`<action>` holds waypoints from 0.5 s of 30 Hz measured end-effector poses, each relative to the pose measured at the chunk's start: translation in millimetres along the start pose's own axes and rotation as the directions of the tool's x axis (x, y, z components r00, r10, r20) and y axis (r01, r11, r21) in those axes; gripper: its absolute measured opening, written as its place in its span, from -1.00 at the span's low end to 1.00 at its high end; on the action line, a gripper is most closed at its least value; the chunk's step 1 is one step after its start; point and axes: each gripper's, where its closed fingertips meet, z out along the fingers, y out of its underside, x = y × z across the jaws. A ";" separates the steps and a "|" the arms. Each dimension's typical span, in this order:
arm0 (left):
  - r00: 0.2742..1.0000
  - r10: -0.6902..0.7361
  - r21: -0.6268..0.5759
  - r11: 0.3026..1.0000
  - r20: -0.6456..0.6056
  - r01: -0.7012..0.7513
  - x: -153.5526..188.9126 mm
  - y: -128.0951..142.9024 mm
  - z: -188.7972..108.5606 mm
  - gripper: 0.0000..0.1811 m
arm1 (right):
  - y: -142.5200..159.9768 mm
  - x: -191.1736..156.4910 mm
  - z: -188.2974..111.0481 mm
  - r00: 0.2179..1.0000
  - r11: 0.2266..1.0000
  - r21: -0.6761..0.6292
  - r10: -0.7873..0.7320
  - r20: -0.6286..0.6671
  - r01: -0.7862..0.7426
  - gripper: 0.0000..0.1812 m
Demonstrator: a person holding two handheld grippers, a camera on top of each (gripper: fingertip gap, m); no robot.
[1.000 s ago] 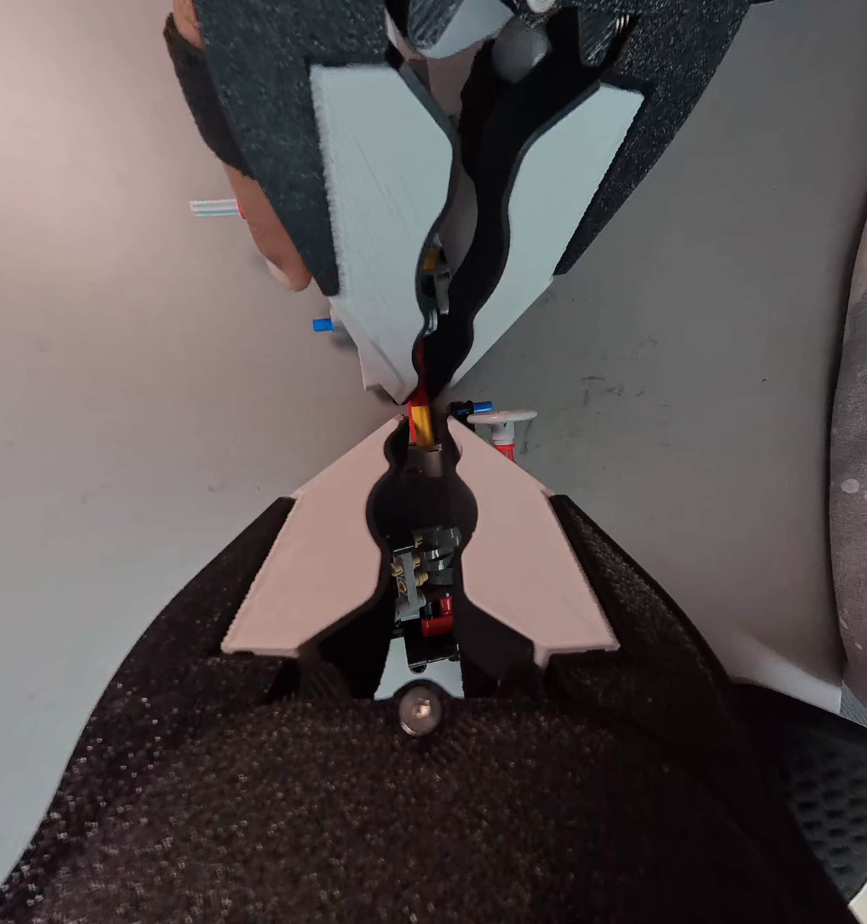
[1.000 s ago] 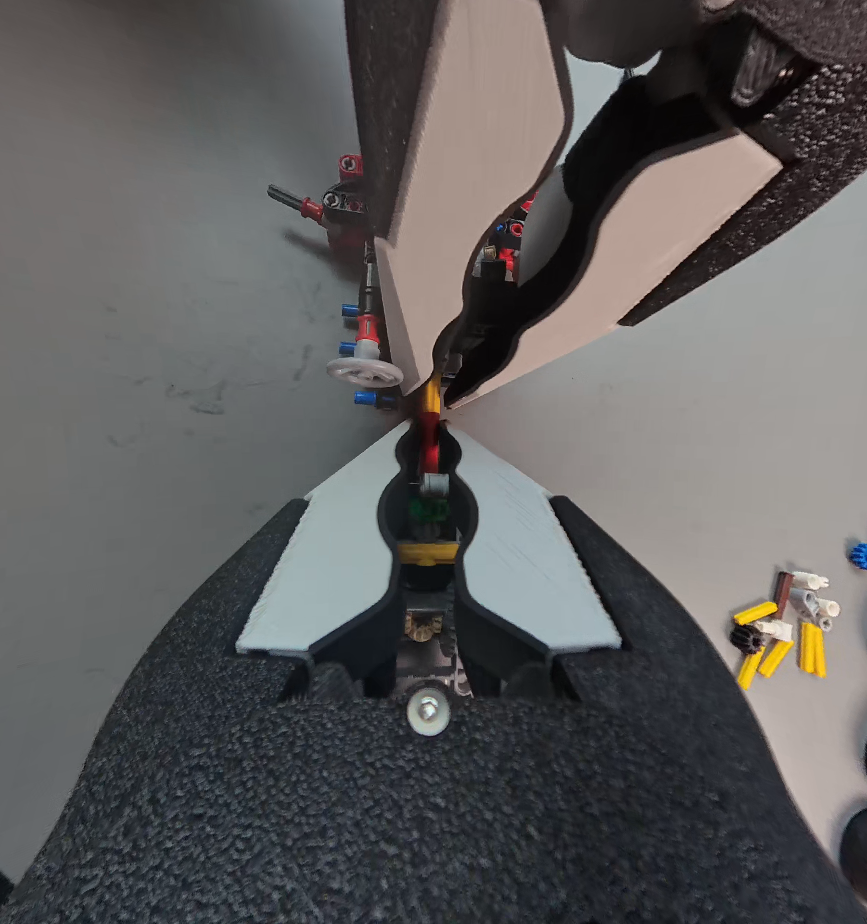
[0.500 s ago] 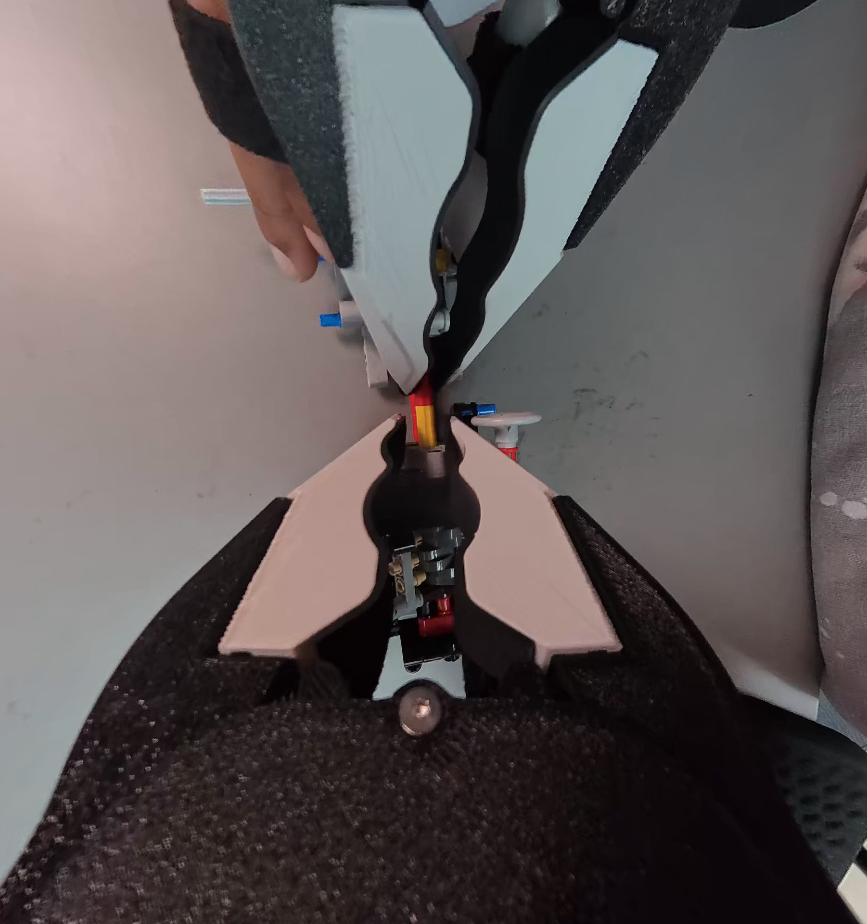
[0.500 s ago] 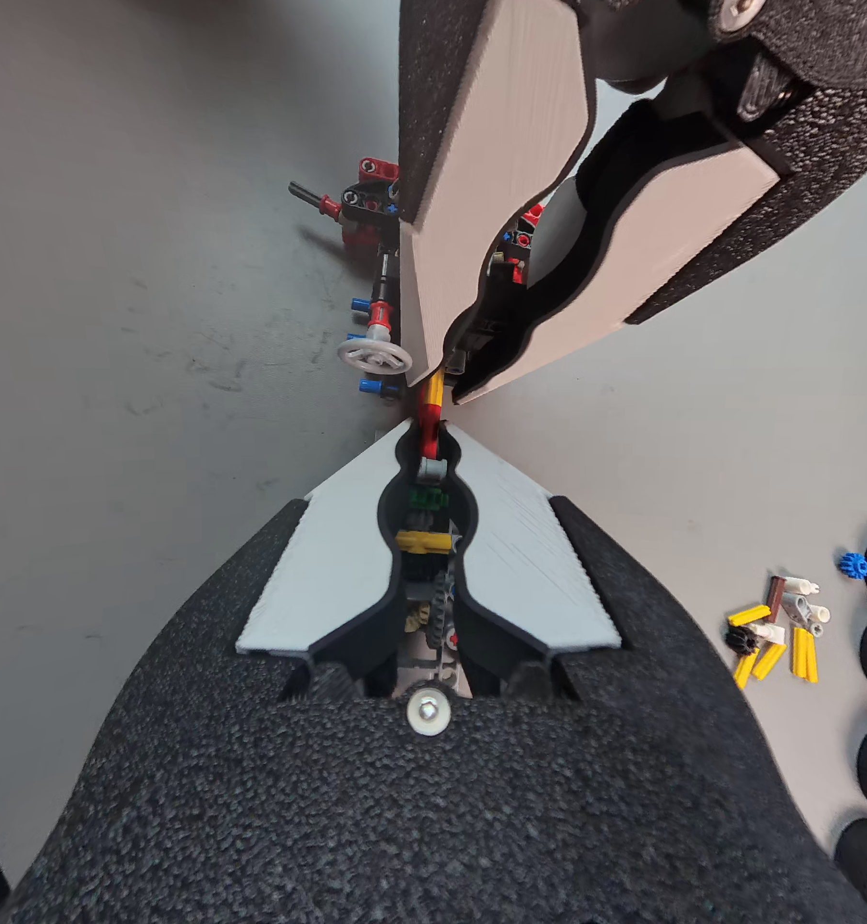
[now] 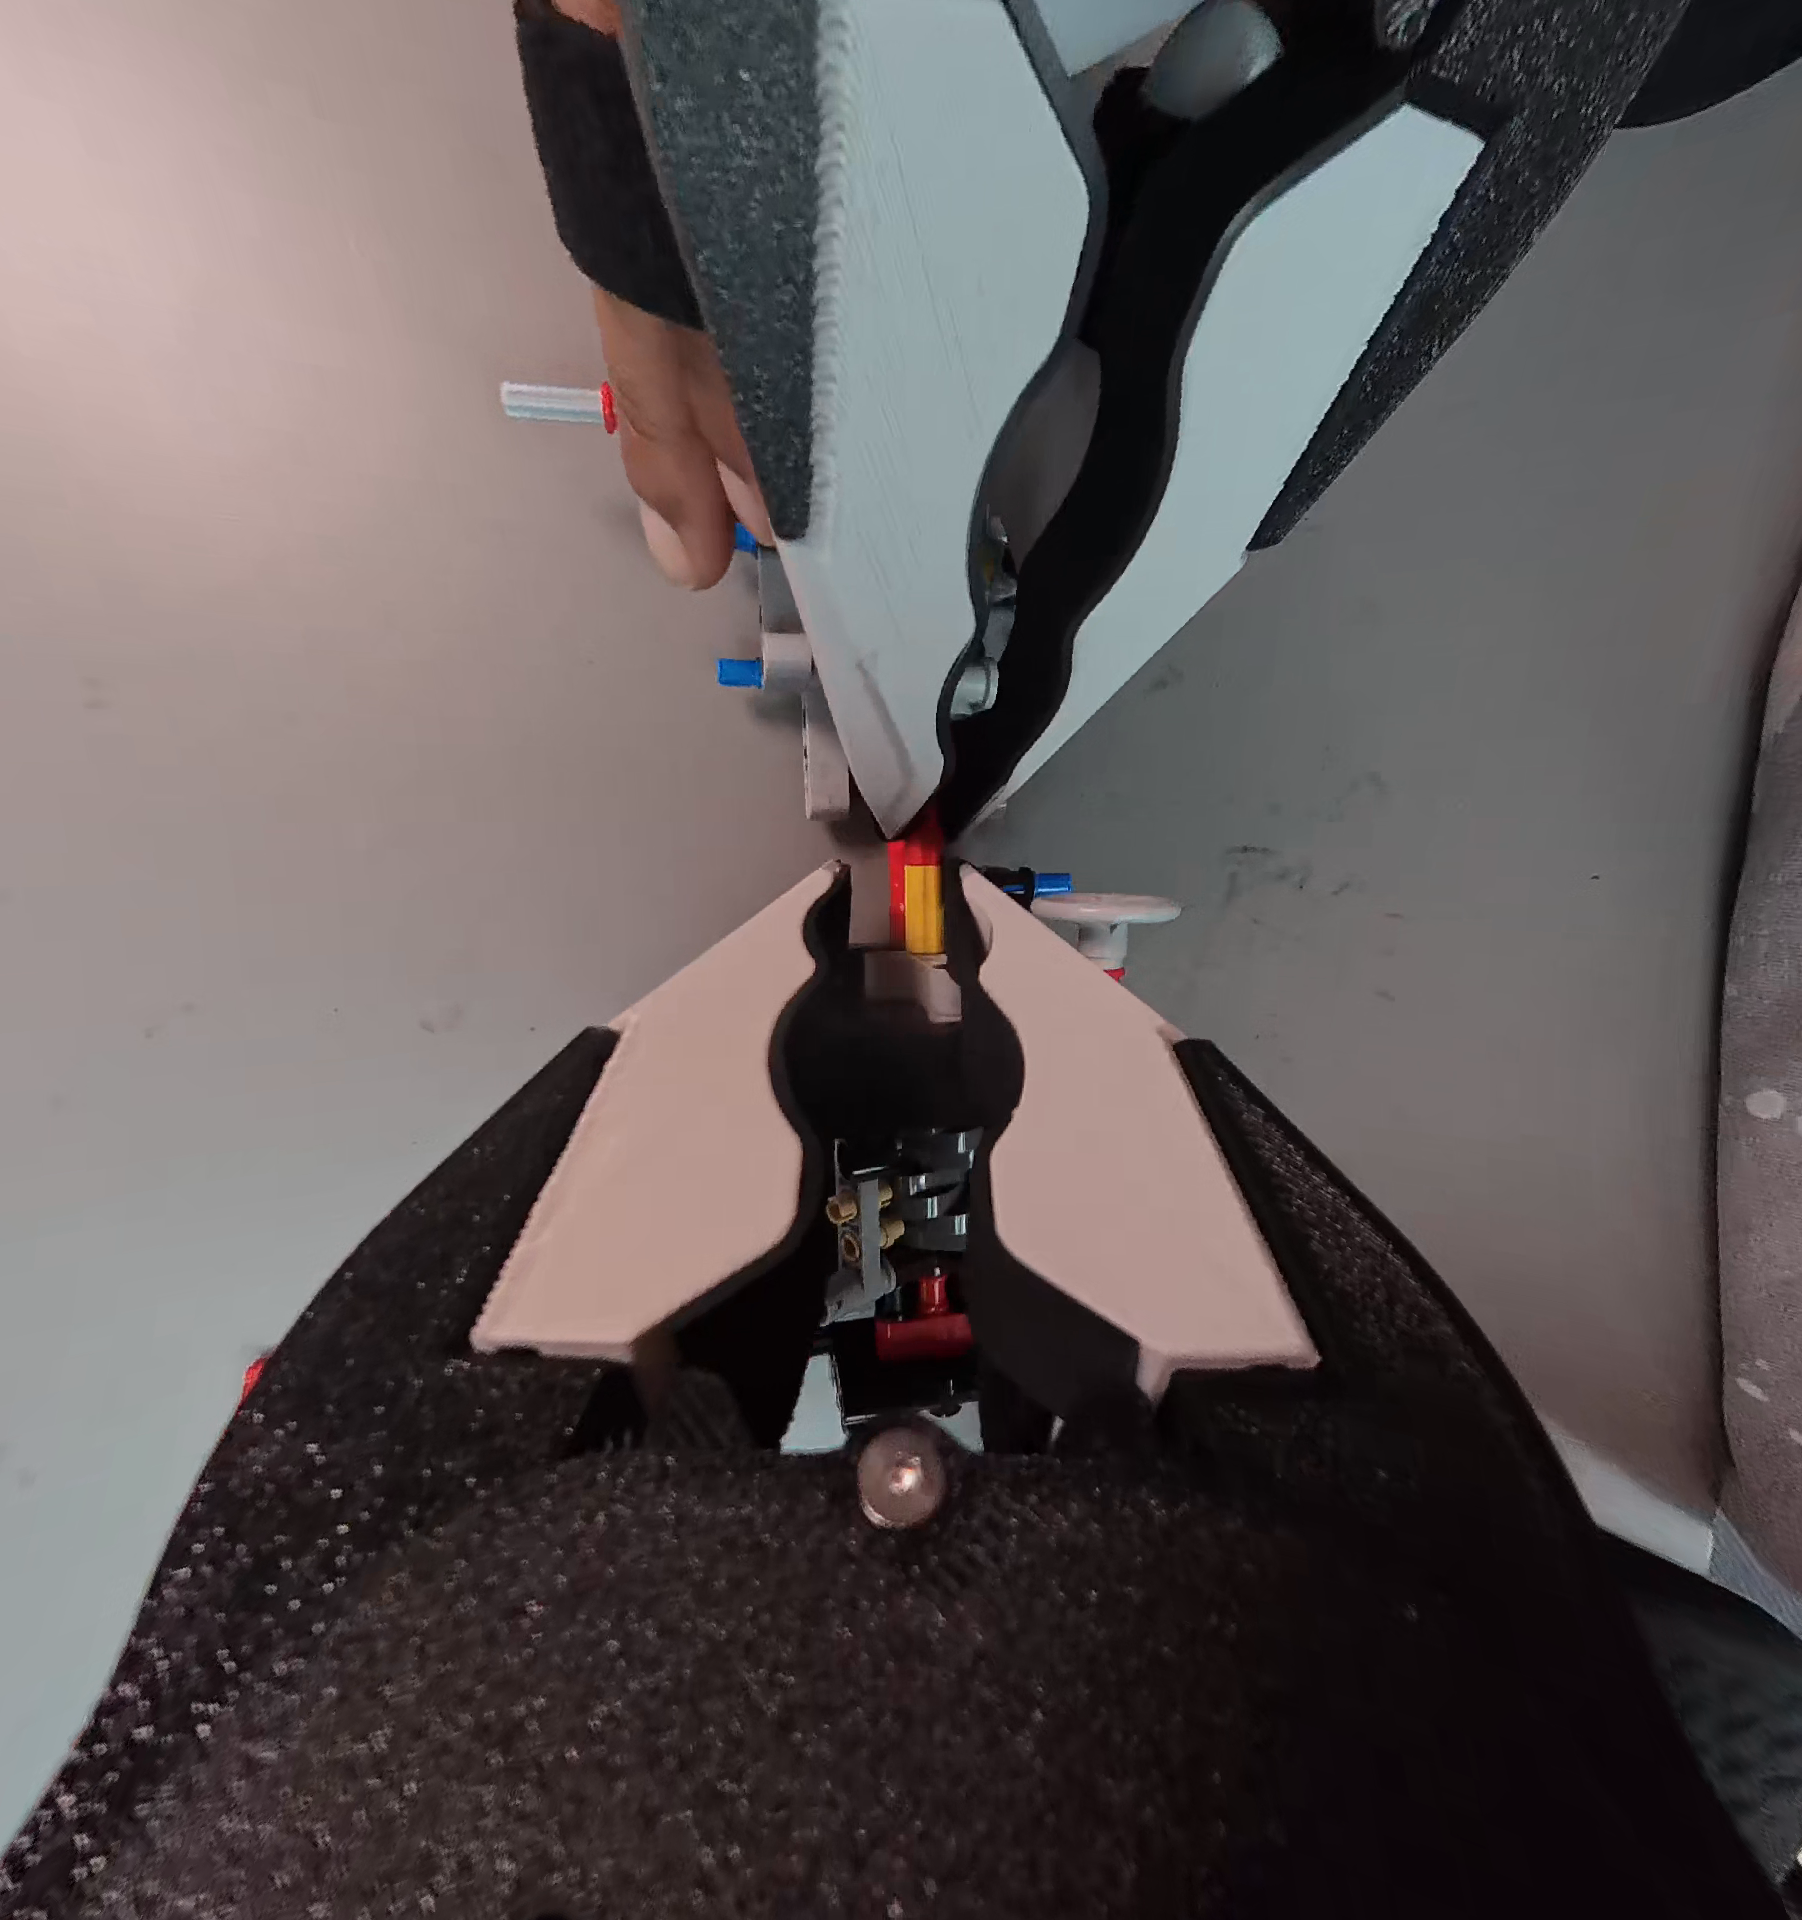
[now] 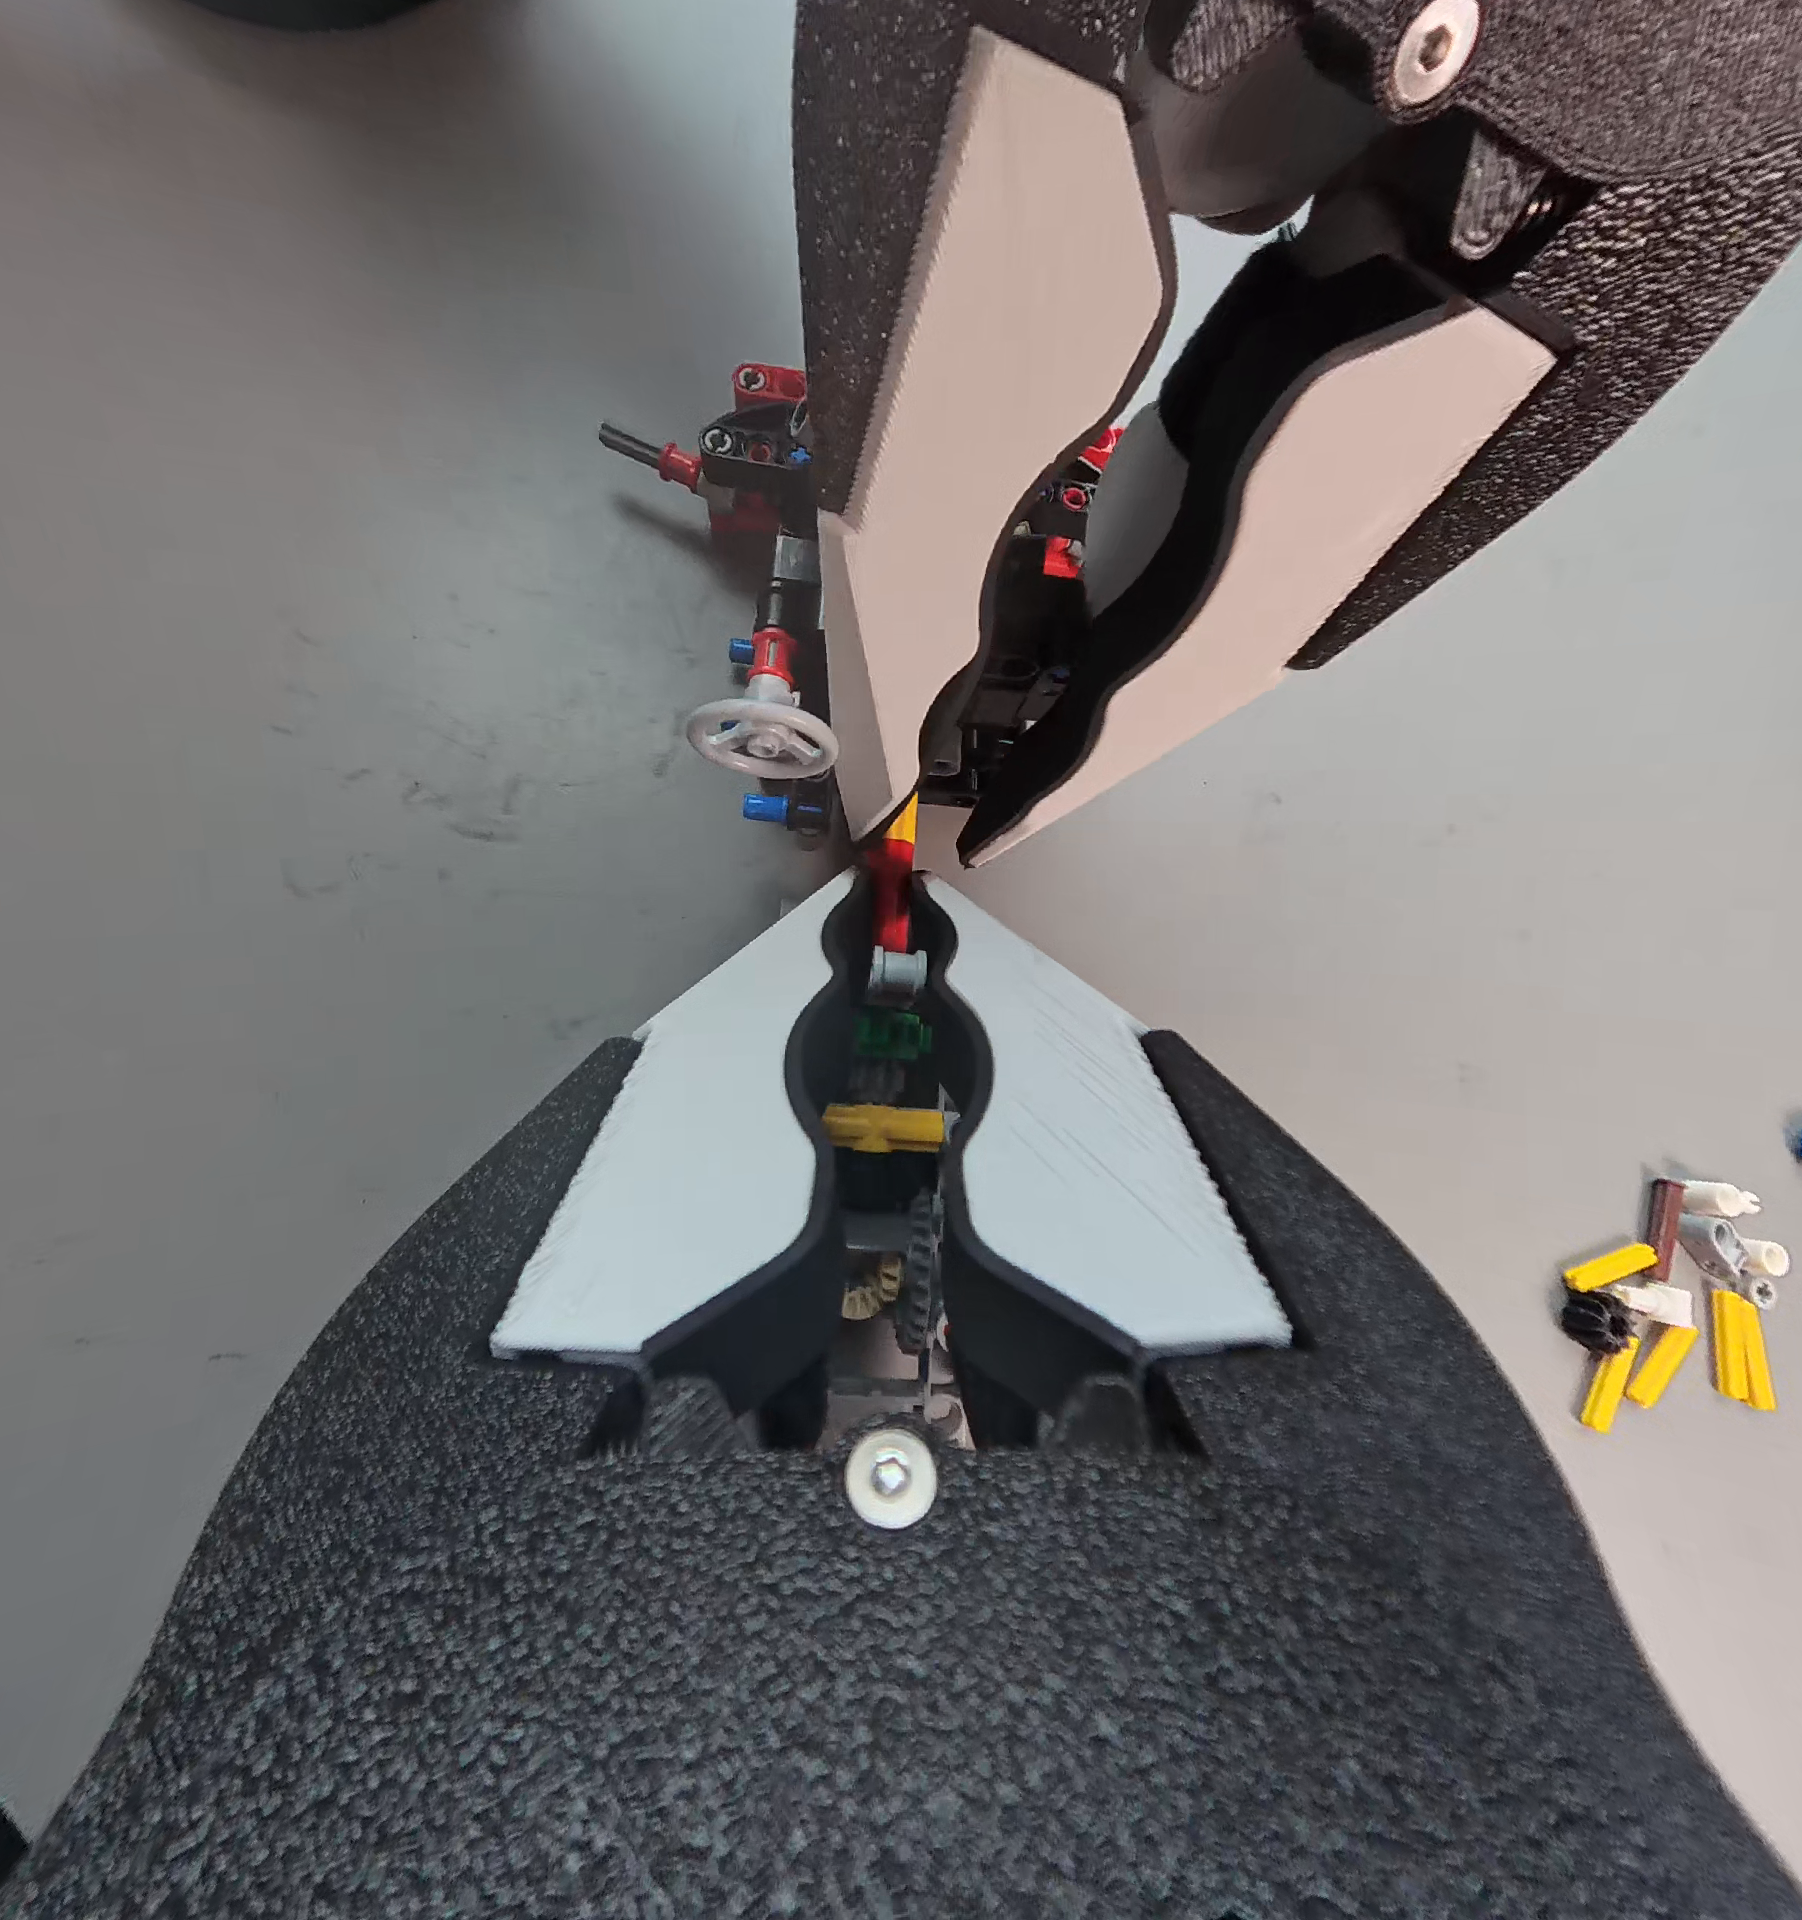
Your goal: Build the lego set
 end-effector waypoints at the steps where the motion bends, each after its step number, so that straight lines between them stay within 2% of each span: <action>1: 1.000 0.015 -0.008 1.000 0.004 -0.015 -0.1 0.6 0.3 -0.81 | -0.2 0.1 0.2 1.000 1.000 0.004 0.001 -0.001 -0.001 -0.94; 8: 0.996 0.086 -0.054 0.995 -0.003 -0.087 4.2 4.8 0.7 -0.89 | 0.2 -1.5 -0.7 0.999 1.000 0.005 0.031 0.042 -0.031 -0.94; 15: 0.993 0.104 -0.046 0.993 -0.054 -0.106 16.0 4.7 -0.3 -0.94 | 0.5 -8.9 -6.3 0.996 0.999 0.002 0.039 0.080 -0.039 -0.94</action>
